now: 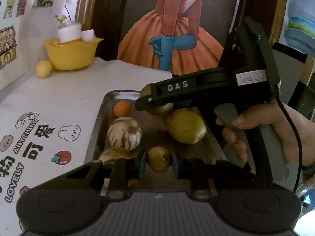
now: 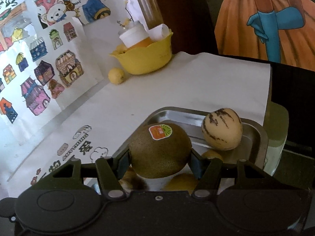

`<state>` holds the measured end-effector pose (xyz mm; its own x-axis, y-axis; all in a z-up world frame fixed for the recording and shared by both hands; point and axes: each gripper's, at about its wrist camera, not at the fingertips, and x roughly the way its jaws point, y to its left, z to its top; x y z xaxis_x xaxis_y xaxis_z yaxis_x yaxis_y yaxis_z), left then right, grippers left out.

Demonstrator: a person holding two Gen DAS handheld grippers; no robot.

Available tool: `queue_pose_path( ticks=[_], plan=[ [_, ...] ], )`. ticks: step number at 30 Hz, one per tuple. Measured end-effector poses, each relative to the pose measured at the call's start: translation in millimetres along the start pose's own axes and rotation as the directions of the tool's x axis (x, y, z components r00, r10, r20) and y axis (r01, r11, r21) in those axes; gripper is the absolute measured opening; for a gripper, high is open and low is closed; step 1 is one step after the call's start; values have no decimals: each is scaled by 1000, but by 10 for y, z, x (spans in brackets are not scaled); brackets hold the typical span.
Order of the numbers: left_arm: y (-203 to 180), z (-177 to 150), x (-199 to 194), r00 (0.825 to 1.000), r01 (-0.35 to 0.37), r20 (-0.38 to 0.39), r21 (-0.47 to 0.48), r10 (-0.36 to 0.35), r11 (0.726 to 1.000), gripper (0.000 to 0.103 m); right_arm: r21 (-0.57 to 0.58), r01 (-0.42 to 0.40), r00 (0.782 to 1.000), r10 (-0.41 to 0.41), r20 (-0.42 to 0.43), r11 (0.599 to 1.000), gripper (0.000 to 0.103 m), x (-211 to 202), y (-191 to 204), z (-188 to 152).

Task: Organize fruits
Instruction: 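Carry the brown fruit in the left tool over the tray while the right tool carries the kiwi there, then lower and open the left tool on the tray while the right tool releases the kiwi there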

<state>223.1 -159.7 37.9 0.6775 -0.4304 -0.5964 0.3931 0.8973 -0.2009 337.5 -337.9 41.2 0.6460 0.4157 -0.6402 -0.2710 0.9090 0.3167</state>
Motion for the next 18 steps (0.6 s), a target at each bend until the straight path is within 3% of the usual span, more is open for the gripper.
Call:
queue_pose_path(
  ticks=[18],
  plan=[
    [-27,-16,120,999,-3,-45,4,3,1000,29,-20,22,998,-23,-51,1000,64,163,-12,-1]
  ],
)
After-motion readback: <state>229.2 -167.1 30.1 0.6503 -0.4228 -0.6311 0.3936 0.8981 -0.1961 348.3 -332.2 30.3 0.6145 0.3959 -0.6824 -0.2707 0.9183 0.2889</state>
